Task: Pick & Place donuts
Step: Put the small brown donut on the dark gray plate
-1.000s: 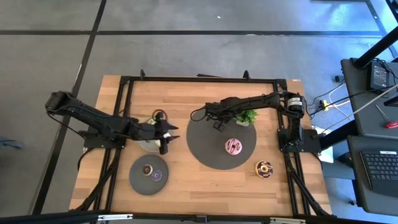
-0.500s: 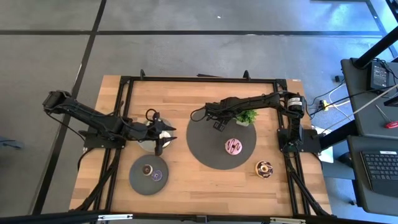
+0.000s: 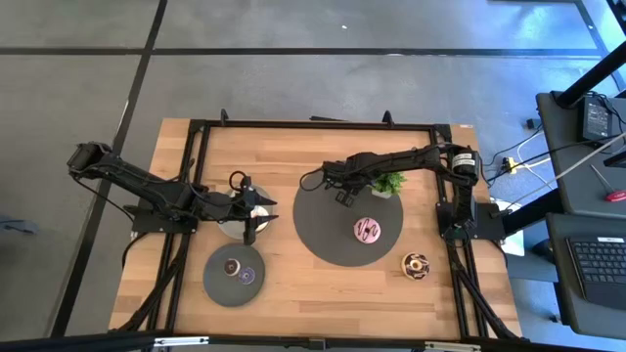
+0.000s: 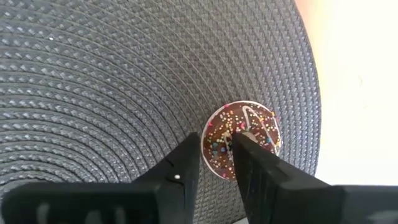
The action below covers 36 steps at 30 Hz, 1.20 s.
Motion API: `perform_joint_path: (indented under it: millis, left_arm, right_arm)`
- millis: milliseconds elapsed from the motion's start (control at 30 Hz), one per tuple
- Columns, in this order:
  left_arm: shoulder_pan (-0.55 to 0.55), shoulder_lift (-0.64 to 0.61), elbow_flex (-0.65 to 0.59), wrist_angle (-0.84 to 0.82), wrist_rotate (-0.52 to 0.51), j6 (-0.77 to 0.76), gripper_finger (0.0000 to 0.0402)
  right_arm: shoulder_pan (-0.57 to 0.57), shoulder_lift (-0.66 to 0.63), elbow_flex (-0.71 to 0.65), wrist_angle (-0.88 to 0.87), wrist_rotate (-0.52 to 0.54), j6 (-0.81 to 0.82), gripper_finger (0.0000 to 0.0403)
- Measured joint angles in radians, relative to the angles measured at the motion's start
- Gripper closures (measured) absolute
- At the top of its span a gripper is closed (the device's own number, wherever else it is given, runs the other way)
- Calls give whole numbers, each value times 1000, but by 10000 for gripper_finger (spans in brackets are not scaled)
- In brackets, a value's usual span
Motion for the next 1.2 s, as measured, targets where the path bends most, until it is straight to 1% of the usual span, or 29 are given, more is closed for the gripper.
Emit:
perform_joint_path:
  millis: [267, 600, 833, 967, 1200]
  left_arm:
    - [0, 0, 0, 0, 0, 0, 225]
    - [0, 0, 0, 0, 0, 0, 228]
    - [0, 0, -1, 0, 0, 0, 224]
    - [0, 0, -1, 0, 0, 0, 226]
    - [0, 0, -1, 0, 1, 0, 227]
  right_arm:
    - [0, 0, 0, 3, 12, -7, 289]
    - [0, 0, 0, 4, 26, -28, 288]
    - [-5, 1, 0, 10, 34, -29, 288]
    - [-6, 1, 0, 10, 32, -22, 288]
    - [-18, 21, 0, 19, -2, -23, 288]
